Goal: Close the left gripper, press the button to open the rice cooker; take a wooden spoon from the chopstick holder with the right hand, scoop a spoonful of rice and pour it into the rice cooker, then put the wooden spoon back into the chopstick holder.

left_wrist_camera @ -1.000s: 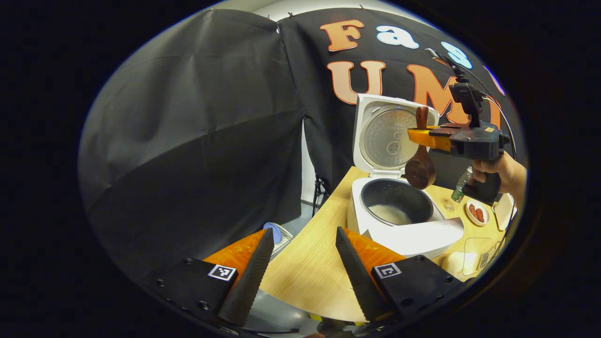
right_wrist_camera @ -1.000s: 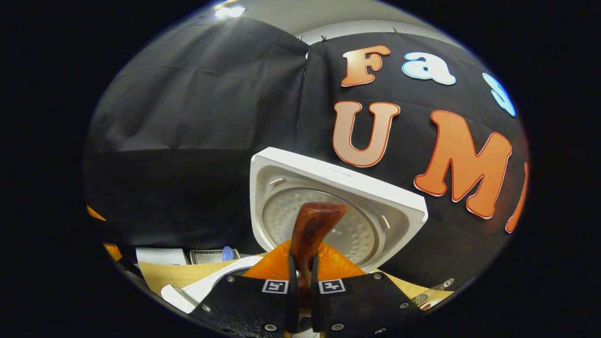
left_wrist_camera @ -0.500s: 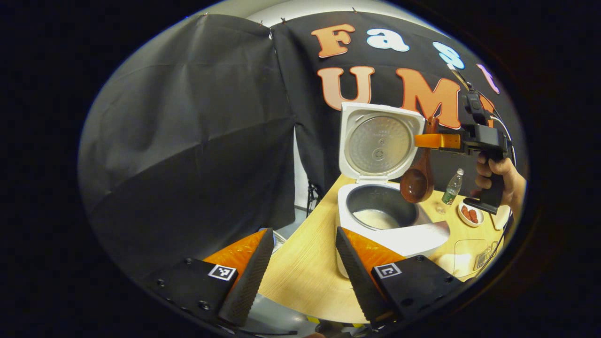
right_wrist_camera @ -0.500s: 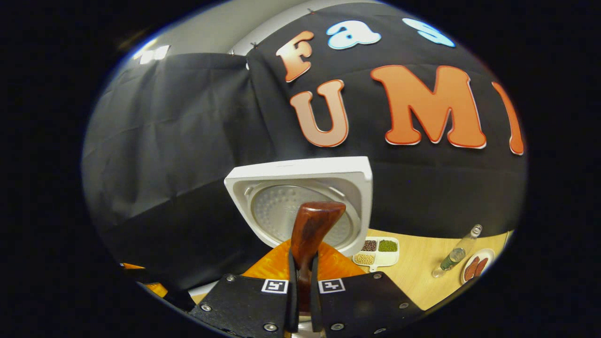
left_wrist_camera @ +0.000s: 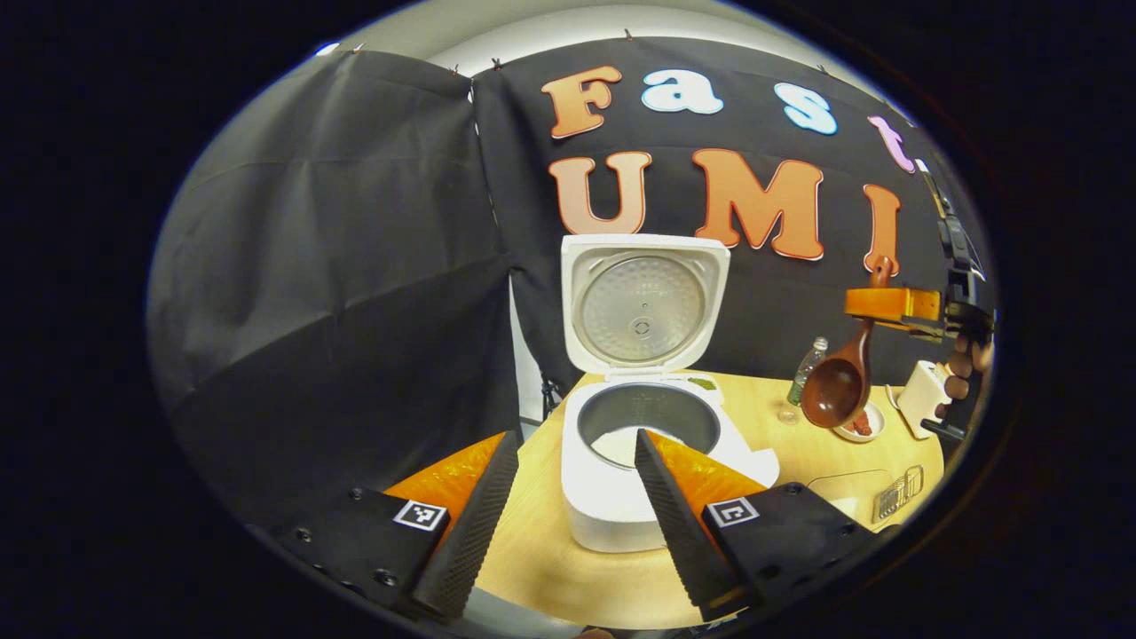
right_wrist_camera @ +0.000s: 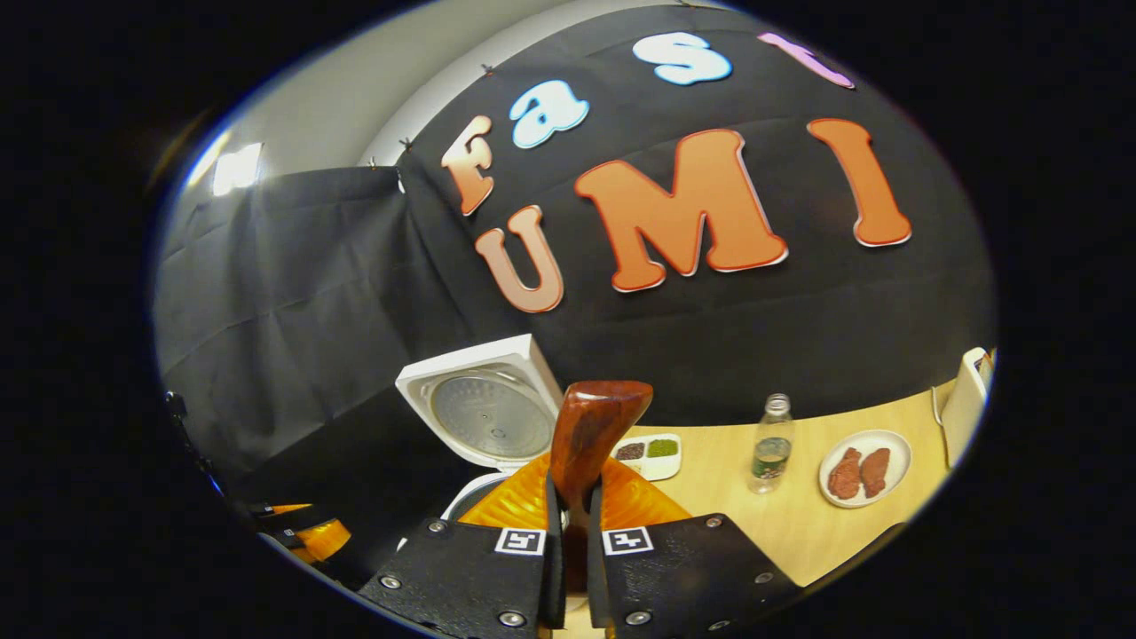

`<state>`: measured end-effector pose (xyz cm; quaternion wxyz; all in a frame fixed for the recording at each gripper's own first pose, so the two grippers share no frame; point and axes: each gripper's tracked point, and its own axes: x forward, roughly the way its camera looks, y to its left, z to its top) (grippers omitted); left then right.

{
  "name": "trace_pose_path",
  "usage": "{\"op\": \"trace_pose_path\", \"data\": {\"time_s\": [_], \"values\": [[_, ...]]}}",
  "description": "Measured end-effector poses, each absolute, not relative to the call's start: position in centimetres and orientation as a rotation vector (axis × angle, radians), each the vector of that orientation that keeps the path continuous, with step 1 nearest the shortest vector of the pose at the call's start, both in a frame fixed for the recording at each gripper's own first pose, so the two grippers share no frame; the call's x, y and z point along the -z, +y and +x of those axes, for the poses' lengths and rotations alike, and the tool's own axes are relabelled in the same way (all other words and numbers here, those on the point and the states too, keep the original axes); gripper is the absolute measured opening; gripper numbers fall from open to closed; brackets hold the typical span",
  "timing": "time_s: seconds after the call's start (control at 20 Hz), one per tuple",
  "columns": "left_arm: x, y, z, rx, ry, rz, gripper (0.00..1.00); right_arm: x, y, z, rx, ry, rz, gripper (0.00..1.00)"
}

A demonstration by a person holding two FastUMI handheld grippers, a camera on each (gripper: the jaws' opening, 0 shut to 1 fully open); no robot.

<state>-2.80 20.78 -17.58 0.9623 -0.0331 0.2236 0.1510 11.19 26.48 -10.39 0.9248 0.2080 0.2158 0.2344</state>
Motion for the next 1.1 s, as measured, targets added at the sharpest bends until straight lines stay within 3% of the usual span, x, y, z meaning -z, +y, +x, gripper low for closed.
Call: {"op": "trace_pose_path", "data": {"time_s": [0.1,0.15,0.2,0.6,1.1], "values": [[17.4,19.3,-2.3,-0.295,0.447,-0.073,0.91,11.2,22.2,10.4,-0.421,0.441,0.424,0.09],[17.3,18.6,-2.0,-0.292,0.445,-0.079,0.91,11.9,19.9,9.8,-0.386,0.444,0.417,0.14],[17.0,17.8,-1.7,-0.287,0.444,-0.085,0.92,12.8,17.9,9.4,-0.346,0.448,0.411,0.1],[15.7,12.6,-0.1,-0.261,0.433,-0.085,0.91,18.7,4.0,3.6,-0.105,0.514,0.416,0.1],[13.5,9.8,0.6,-0.262,0.42,-0.035,0.91,25.9,-3.0,-0.5,0.01,0.551,0.429,0.09]]}}
